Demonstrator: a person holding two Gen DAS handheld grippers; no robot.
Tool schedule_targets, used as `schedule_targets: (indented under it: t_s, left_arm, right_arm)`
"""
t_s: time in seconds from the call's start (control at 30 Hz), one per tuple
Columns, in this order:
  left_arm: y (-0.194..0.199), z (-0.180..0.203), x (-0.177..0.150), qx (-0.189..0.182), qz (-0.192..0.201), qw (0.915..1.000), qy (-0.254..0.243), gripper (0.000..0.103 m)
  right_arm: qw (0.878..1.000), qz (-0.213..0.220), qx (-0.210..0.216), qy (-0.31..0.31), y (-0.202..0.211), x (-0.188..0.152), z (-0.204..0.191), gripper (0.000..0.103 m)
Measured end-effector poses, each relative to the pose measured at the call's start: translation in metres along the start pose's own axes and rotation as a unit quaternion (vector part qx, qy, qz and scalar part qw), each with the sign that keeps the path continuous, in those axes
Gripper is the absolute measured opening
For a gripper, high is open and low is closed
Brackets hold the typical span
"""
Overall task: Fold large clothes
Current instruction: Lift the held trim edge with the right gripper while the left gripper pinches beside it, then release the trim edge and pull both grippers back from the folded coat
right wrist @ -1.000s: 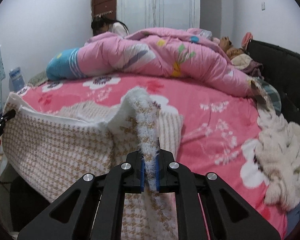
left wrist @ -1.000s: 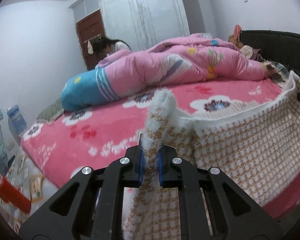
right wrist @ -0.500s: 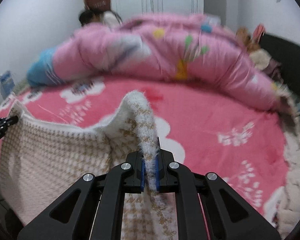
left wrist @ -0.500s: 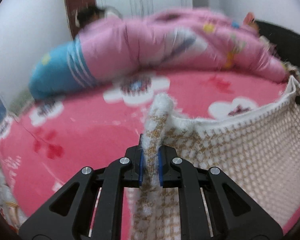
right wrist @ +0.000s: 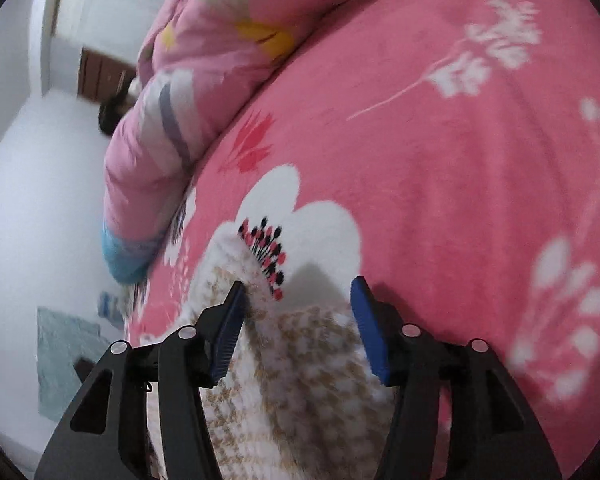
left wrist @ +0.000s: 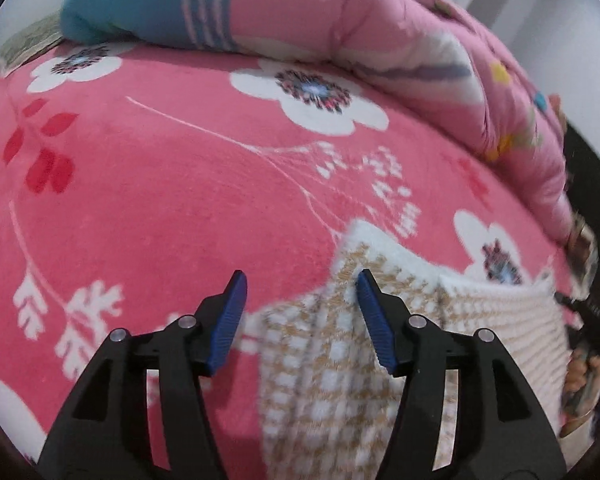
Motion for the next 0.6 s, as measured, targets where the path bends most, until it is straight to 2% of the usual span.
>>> schedule_targets:
  t_s: [0.03, 0.13, 0.2, 0.27, 0.4, 0.47, 0.6]
  left_arm:
    - [0.009, -0.001, 0.001, 0.005, 0.008, 0.9999, 0.002, 0.055]
    - [0.04, -0.005, 0.0, 0.011, 0.029, 0.9995, 0.003, 0.055]
    - [0.067, -0.001, -0.008, 0.013, 0.043, 0.9989, -0.007, 0.055]
    - [0.09, 0.003, -0.017, 0.013, 0.053, 0.9983, -0.021, 0.064]
    - [0.148, 0.034, -0.058, 0.012, 0.083, 0.9935, -0.077, 0.081]
    - [0.173, 0.051, -0.081, 0.007, 0.092, 0.9909, -0.098, 0.089]
    - [0.208, 0.083, -0.124, 0.019, 0.103, 0.9874, -0.119, 0.095]
  right_arm:
    - [1.0, 0.014, -0.006, -0.014, 0.008, 0.002, 0.004, 0.06]
    - [0.996, 0.061, -0.028, -0.059, 0.045, 0.007, 0.022, 0.061]
    - [0.995, 0.078, -0.043, -0.051, 0.068, 0.005, 0.02, 0.061]
    - [0.995, 0.083, -0.053, -0.018, 0.086, -0.007, 0.007, 0.061]
    - [0.988, 0.083, -0.083, 0.103, 0.122, -0.071, -0.043, 0.077]
    - [0.978, 0.078, -0.096, 0.167, 0.133, -0.11, -0.066, 0.082]
    - [0.951, 0.056, -0.113, 0.282, 0.137, -0.207, -0.104, 0.09]
Point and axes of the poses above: each gripper's, at about its wrist camera, not at the fingertips, and y roughly against the way its jaws point, z to its right, x to its top, the point moved 5 cm from there along -y, roughly the way its jaws point, and after that the axes turned 5 degrees about -y, right-handed, at the moved point
